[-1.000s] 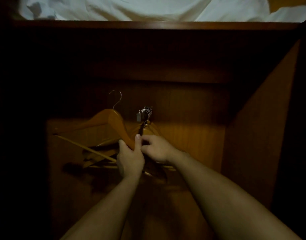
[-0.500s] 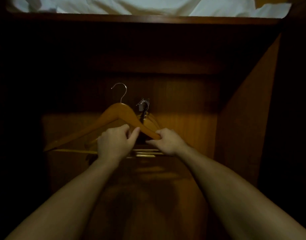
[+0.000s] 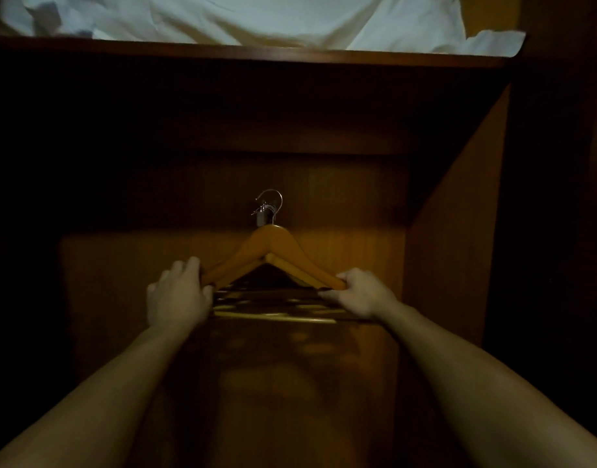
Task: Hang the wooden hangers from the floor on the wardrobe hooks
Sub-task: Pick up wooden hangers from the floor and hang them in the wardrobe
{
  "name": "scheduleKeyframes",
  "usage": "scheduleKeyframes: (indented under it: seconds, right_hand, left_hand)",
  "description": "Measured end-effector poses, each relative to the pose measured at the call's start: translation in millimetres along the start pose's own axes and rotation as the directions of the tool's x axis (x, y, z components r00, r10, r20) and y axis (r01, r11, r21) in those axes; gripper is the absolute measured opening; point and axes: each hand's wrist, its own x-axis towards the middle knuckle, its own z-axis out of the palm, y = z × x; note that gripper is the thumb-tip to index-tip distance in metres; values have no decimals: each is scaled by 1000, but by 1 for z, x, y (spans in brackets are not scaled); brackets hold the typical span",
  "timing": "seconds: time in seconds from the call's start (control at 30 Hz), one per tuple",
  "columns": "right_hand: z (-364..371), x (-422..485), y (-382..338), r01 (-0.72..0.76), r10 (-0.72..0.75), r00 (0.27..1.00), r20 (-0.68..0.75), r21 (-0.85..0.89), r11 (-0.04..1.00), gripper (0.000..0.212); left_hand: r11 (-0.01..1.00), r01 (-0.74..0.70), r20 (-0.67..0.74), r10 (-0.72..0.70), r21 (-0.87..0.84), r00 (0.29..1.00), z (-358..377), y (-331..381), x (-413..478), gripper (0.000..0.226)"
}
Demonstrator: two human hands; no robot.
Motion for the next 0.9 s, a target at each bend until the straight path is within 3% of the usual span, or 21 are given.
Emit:
scheduleKeyframes:
  seconds: [0.17, 0.53, 0.9]
  right_hand:
    - [-1, 13, 17, -47, 47, 999, 3, 28, 999, 25]
    - [20, 61, 31, -4, 2, 999, 44, 51, 999, 24]
    - [31, 80, 34, 40, -36, 998, 43, -82, 996, 18]
  left_hand:
    - [998, -57, 8, 58, -36, 998, 23, 9, 4, 24]
    - [998, 16, 48, -14, -56, 999, 45, 1, 22, 35]
    - [996, 76, 36, -75, -44, 997, 64, -9, 22, 31]
